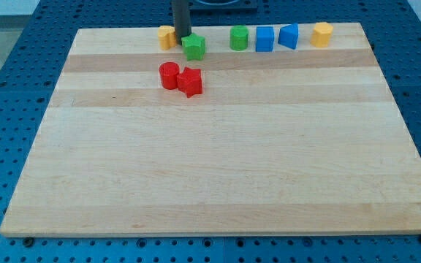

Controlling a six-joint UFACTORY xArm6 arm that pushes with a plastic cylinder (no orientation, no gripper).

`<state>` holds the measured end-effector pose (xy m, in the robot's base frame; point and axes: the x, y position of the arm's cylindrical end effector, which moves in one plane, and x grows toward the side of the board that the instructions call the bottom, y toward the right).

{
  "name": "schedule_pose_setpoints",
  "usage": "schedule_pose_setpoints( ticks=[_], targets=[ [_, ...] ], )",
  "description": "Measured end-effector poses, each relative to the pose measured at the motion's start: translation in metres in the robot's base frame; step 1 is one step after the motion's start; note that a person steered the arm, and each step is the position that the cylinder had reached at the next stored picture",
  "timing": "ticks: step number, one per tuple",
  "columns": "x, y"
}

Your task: Push the green circle down a bit

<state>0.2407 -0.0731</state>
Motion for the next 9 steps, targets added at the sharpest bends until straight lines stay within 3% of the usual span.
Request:
schedule_pose_setpoints(
  ticks=[3, 5, 7, 9],
  targets=[
    [0.039, -0.001],
    [0.002, 0.017],
    [-0.045, 0.081],
    [-0.046, 0.103]
  ],
)
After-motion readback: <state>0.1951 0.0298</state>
